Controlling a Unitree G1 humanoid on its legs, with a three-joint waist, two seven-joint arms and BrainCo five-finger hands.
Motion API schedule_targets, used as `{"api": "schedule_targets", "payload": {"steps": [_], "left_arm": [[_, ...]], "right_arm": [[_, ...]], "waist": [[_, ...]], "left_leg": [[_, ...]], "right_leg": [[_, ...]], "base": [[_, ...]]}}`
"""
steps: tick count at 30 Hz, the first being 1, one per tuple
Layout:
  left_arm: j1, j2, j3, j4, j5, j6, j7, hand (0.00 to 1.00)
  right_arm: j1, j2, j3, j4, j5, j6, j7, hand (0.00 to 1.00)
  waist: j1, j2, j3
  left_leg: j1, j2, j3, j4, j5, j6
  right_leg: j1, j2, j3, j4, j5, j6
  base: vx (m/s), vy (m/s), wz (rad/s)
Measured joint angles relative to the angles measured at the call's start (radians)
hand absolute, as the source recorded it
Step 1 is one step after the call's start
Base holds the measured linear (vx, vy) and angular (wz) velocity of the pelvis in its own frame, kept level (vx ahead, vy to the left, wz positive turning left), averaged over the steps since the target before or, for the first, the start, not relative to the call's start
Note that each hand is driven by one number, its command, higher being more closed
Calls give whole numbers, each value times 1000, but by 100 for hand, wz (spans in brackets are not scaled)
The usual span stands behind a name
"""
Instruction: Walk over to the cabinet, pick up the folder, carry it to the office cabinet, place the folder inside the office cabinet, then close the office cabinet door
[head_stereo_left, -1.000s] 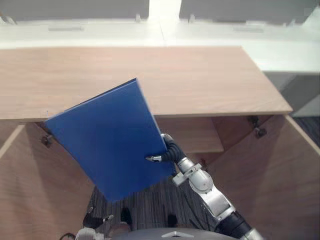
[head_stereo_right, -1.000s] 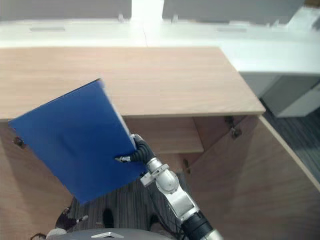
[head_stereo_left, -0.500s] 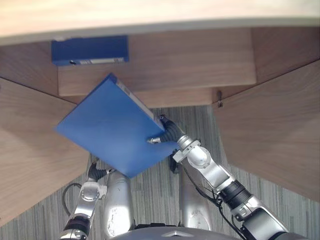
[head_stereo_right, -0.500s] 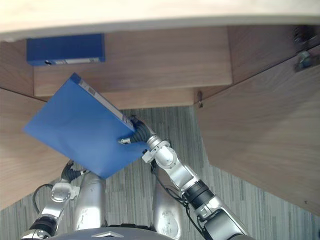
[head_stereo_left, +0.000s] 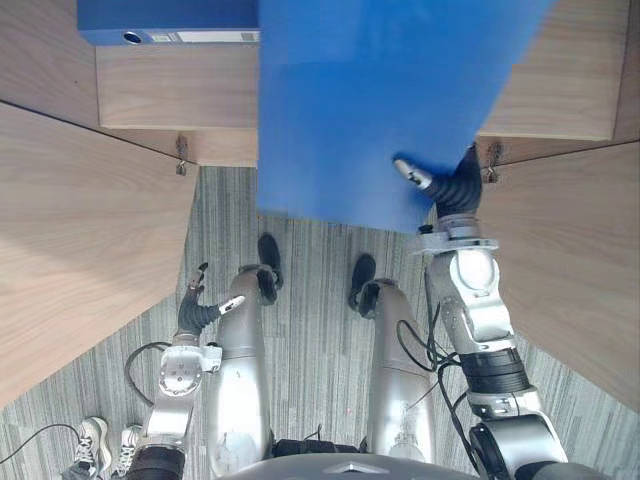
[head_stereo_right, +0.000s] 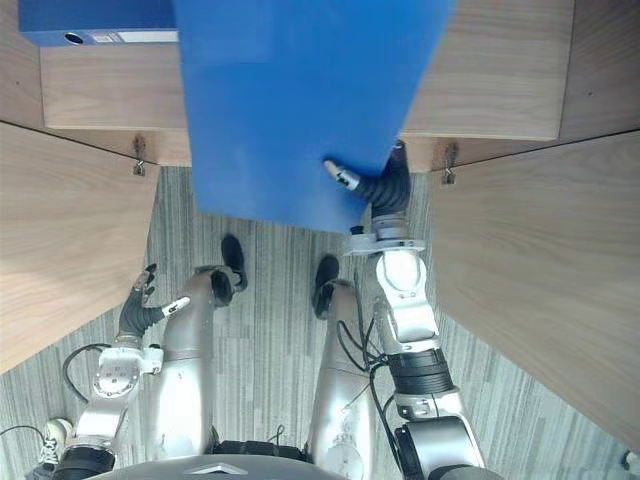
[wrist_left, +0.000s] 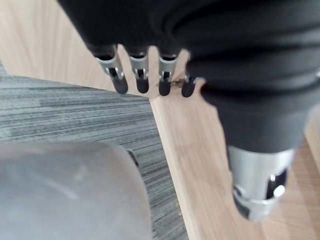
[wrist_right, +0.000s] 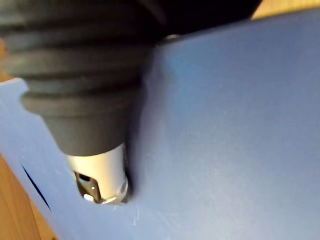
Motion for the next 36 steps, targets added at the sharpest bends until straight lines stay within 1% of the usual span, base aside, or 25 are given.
{"api": "schedule_targets", "payload": {"steps": [1,3,4,5,6,9,11,13,14,16,21,24,26,29,30,33,36], "left_arm": [[-1,-4,-2,-12,0,-7,-3,0],[-7,-8,-3,-10,-7,-7,-4,0],[-41,-12,-1,10,-6,6,0,0],[-56,-13,0,18,-7,10,2,0],[-80,-14,0,28,-7,11,5,0],[-91,-18,-1,34,-16,10,8,0],[-92,-19,-1,53,-25,13,12,0],[-94,-21,0,56,-47,14,21,0],[-98,-27,0,57,-58,14,28,0],[-99,-36,0,57,-60,10,33,0],[-117,-36,-5,60,-97,4,48,0],[-143,-36,-7,82,-100,-3,51,0],[-156,-35,-10,96,-113,-2,56,0],[-166,-36,-28,127,-115,0,76,0],[-170,-37,-33,136,-115,2,81,0],[-172,-40,-46,165,-115,14,93,0],[-173,-41,-47,175,-115,26,94,0]], "right_arm": [[-25,-1,-21,4,28,-2,-14,100],[-78,-4,-37,28,78,-2,-34,100],[-139,-13,-45,73,125,-4,-36,100],[-169,-18,-46,98,141,-4,-41,100],[-233,-23,-51,159,157,-4,-58,100],[-345,-24,-75,244,212,-6,-101,100],[-406,-23,-108,272,246,-12,-136,100],[-469,-23,-129,332,287,-15,-162,100],[-506,-24,-147,385,317,-15,-186,100],[-538,-24,-155,442,351,-14,-207,100],[-644,-40,-161,548,422,-13,-223,100],[-718,-44,-178,613,463,-13,-228,100],[-749,-46,-179,650,508,-14,-231,100],[-784,-48,-196,684,565,-16,-259,100],[-795,-47,-201,695,581,-17,-266,0],[-814,-39,-209,748,624,-18,-291,0],[-836,-35,-216,784,657,-16,-309,0]], "waist": [[1,0,2],[-3,0,3],[-3,0,3],[-3,1,3],[-3,1,3],[-1,1,3],[5,1,3],[8,1,3],[17,1,3],[21,3,2],[23,6,0],[25,9,-2],[25,10,-3],[27,33,-18],[28,38,-23],[29,38,-76],[29,38,-90]], "left_leg": [[-14,0,-3,4,0,0],[-28,2,-4,10,0,0],[-33,2,-4,12,0,0],[-34,2,-3,13,0,0],[-34,2,-5,13,1,-1],[-44,3,-13,12,3,-2],[-65,3,-16,13,8,-2],[-82,3,-17,19,11,1],[-89,3,-18,23,11,1],[-96,5,-25,33,11,0],[-138,7,-40,66,10,-1],[-153,8,-41,75,13,-1],[-154,9,-44,74,17,-3],[-160,9,-49,74,20,-3],[-161,9,-50,73,21,-3],[-184,9,-51,66,28,-4],[-185,9,-59,60,36,-11]], "right_leg": [[-12,0,-2,4,-1,-1],[-27,0,-3,11,-3,-2],[-35,0,-1,18,-4,-2],[-37,0,-1,21,-5,-2],[-38,0,-2,23,-5,-3],[-42,0,-11,23,-6,-5],[-61,0,-15,24,-4,-7],[-77,-1,-15,30,-4,-7],[-83,-1,-15,34,-5,-7],[-84,-1,-21,41,-9,-8],[-123,-4,-29,84,-19,-18],[-143,-5,-28,103,-20,-21],[-145,-4,-32,105,-19,-26],[-146,-4,-37,105,-19,-28],[-146,-4,-38,104,-18,-29],[-170,-4,-42,99,-16,-32],[-169,-4,-50,99,-14,-35]], "base": [[47,-45,2],[33,-52,1],[9,-50,0],[-7,-63,1],[-20,-46,1],[-32,-63,4],[-11,-49,4],[2,-15,1],[13,-31,1],[2,-13,2],[-31,-47,5],[-56,-49,1],[-62,-58,2],[-35,-42,3],[-22,-35,0],[0,0,0],[5,-24,3]]}}
